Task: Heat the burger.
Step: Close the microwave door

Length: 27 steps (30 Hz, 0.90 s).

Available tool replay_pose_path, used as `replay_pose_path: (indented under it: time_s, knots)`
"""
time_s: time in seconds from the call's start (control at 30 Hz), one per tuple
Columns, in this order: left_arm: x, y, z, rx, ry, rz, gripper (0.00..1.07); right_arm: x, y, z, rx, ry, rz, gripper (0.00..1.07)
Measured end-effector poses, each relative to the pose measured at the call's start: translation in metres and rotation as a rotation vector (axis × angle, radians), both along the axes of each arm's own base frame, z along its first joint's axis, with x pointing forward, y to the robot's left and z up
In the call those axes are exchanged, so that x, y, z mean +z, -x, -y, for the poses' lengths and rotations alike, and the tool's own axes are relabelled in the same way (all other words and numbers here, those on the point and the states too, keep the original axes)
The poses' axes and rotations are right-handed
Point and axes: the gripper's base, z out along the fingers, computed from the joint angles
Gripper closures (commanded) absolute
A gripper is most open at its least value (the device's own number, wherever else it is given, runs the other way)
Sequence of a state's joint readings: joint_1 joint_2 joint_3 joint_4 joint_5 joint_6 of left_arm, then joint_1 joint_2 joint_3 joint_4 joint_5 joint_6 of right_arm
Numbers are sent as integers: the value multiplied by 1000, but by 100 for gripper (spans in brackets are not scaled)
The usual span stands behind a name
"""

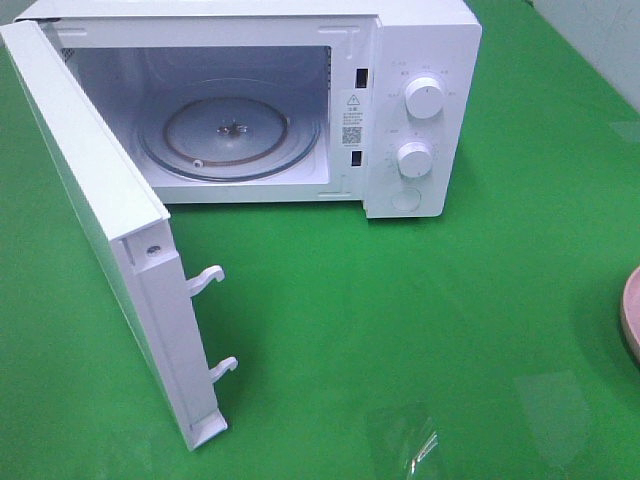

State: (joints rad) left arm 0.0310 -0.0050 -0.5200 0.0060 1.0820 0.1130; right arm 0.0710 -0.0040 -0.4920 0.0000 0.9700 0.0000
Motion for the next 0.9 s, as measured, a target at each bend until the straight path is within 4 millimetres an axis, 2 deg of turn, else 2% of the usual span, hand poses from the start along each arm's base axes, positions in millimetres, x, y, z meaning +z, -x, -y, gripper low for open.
replay_pose_path:
  time_s: [0.9]
  knots:
    - [0,0,0,0,0,0,7,0,0,0,-35,0,0,32]
